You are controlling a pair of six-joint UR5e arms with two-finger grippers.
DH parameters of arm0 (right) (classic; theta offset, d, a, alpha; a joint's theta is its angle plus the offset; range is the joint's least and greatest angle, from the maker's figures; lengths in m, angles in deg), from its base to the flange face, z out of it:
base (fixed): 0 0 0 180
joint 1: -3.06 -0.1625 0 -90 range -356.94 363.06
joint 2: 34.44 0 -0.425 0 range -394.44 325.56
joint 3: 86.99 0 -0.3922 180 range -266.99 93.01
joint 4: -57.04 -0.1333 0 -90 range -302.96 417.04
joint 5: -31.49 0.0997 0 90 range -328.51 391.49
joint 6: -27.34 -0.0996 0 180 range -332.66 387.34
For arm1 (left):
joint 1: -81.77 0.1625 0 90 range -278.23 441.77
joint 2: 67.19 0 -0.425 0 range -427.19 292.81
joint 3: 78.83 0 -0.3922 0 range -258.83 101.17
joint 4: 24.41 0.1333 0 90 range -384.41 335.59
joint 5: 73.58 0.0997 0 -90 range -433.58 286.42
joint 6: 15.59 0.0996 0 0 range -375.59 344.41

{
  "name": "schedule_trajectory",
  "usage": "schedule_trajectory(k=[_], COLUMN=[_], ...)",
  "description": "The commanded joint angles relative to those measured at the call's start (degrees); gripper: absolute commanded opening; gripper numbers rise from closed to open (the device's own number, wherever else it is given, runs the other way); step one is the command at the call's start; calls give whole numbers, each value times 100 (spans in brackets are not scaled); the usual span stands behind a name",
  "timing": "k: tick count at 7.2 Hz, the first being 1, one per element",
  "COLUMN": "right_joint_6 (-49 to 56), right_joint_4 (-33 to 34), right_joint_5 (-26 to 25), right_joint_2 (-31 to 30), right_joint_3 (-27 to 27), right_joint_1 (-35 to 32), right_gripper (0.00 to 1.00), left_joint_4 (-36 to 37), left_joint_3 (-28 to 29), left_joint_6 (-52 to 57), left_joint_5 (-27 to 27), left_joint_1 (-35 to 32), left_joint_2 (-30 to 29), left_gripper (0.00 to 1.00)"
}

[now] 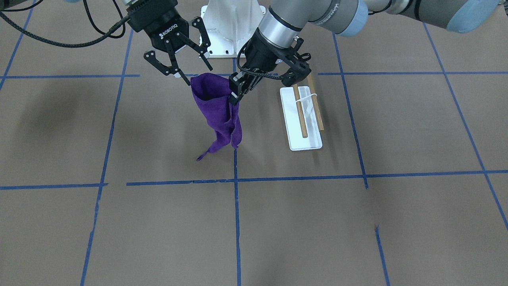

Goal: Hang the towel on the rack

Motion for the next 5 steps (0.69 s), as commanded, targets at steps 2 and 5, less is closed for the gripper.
schedule_trajectory(k=[2, 5], right_joint_6=[64, 701], right_joint_4=[89, 142], right_joint_5=[595, 1345], right_joint_2=[-820, -1391], right_joint_3=[-9, -131], right_joint_1=[-423, -1136], right_gripper=[100, 100], left_joint_4=[-11, -20], left_joint_3=[-862, -1391], left_joint_6=[771, 2961], left_joint_5=[-16, -60], left_joint_1=[-45, -115], left_joint_2=[726, 1841], left_gripper=[0, 0])
